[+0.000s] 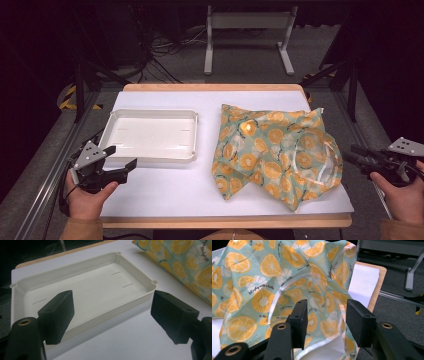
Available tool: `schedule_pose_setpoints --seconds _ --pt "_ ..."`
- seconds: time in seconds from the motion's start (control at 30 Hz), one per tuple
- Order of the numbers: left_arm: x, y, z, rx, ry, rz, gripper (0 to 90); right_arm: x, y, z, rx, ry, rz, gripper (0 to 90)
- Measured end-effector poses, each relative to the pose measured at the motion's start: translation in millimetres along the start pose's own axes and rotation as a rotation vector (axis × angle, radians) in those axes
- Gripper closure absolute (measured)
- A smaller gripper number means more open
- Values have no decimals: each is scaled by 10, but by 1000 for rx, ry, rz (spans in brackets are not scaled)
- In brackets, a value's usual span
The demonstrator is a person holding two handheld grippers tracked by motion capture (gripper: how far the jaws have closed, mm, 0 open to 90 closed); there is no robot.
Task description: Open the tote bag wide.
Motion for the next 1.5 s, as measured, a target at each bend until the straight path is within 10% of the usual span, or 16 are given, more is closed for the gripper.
schedule_pose_setpoints --seconds 1.5 --pt "-25 10 29 -1 -9 -5 190 -231 147 367 -31 -35 -80 385"
Point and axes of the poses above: each handheld gripper's, and its own axes: z roughly forward along the jaws, x roughly out of its top, y roughly to its right, the point moved 7 cm from there along z, roughly forward along the jaws
